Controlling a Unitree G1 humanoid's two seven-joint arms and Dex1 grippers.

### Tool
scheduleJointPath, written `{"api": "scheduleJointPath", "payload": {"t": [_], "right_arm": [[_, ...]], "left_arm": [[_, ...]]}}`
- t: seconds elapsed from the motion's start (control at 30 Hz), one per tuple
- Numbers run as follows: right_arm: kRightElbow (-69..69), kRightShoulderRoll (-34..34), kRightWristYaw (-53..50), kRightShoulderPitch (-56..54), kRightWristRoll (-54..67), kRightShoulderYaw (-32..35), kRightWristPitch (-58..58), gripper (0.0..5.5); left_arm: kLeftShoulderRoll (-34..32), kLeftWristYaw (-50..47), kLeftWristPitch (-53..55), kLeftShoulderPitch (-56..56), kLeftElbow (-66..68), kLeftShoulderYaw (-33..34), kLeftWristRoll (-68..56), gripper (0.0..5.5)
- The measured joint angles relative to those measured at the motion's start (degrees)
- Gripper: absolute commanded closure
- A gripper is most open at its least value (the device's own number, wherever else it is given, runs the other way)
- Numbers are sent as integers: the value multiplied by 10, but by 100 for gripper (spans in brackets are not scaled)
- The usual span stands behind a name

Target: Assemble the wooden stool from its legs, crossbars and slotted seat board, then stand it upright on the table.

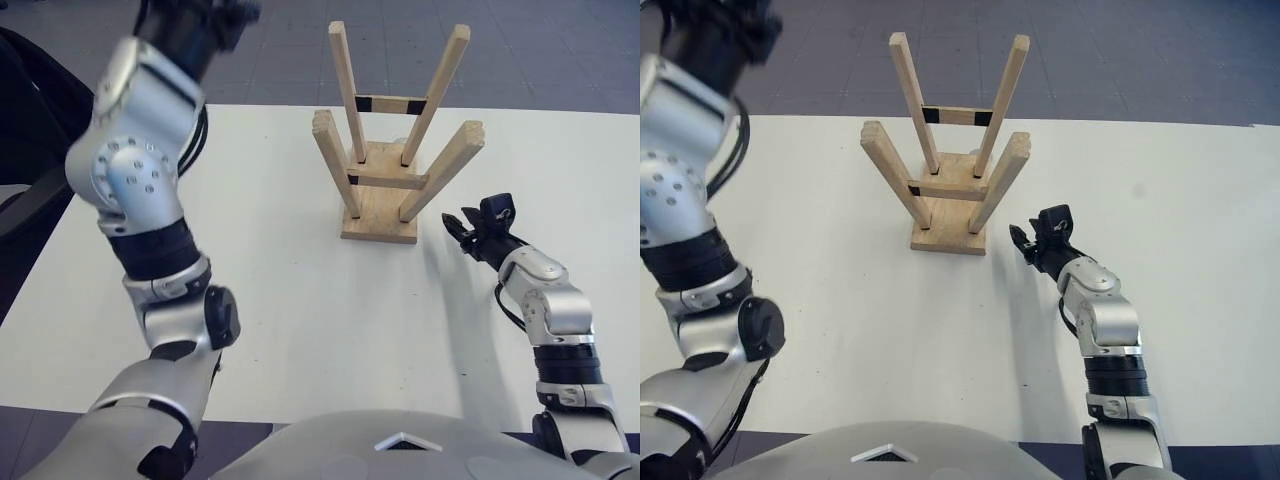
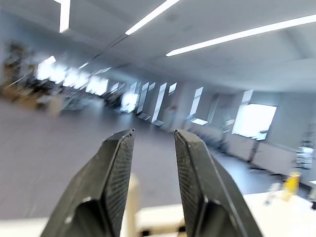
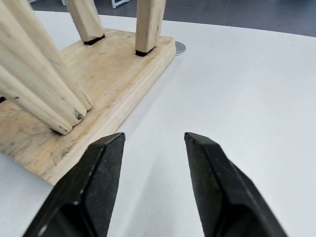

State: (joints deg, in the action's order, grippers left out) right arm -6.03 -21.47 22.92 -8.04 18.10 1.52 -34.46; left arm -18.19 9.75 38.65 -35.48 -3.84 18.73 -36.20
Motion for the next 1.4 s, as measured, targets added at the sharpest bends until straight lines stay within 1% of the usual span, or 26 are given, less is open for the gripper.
{"api": "scheduleJointPath", "payload": {"t": [0.13, 0.2, 0.27, 0.37, 0.47, 0.6, 0.7, 0.8, 0.87, 0.93, 0.97, 1.03, 1.17, 1.3, 1.33, 1.4], "right_arm": [[-75, 6, 8, -1, 31, -14, -84, 329], [-88, 33, -10, -13, 41, -28, -118, 329], [-95, 57, -29, -25, 43, -33, -135, 329], [-90, 99, -78, -42, 40, -28, -148, 329], [-80, 145, -142, -72, 29, -14, -162, 329], [-91, 211, -226, -73, 28, 21, -206, 329], [-108, 257, -291, -75, 16, 35, -232, 377], [-103, 264, -347, -82, -21, 55, -213, 440], [-97, 262, -367, -81, -45, 65, -191, 447], [-87, 249, -366, -79, -67, 59, -167, 447], [-78, 227, -346, -78, -73, 50, -153, 448], [-62, 179, -274, -77, -70, 40, -128, 449], [-23, 67, -48, -66, -22, 27, -76, 454], [45, -27, 194, -82, 59, 25, -35, 528], [76, -37, 228, -102, 68, 29, -29, 538], [122, -42, 240, -126, 66, 26, -22, 538]], "left_arm": [[-1, -15, -18, 134, 31, -10, 65, 401], [18, -16, -18, 170, 28, -27, 74, 401], [36, -16, -18, 176, 15, -39, 74, 401], [45, -16, -18, 179, 12, -44, 74, 401], [55, -16, -18, 185, 12, -47, 77, 401], [57, -16, -19, 190, 12, -48, 78, 401], [58, -16, -20, 190, 12, -48, 79, 402], [59, -16, -26, 190, 14, -47, 79, 402], [59, -16, -31, 190, 14, -46, 83, 402], [60, -16, -36, 194, 14, -45, 84, 402], [61, -16, -38, 200, 14, -45, 84, 402], [62, -14, -39, 207, 14, -45, 84, 402], [56, 0, -42, 213, 20, -45, 85, 402], [31, 21, -49, 213, 58, -43, 96, 402], [23, 26, -52, 214, 64, -38, 100, 402], [15, 29, -54, 214, 72, -32, 101, 402]]}}
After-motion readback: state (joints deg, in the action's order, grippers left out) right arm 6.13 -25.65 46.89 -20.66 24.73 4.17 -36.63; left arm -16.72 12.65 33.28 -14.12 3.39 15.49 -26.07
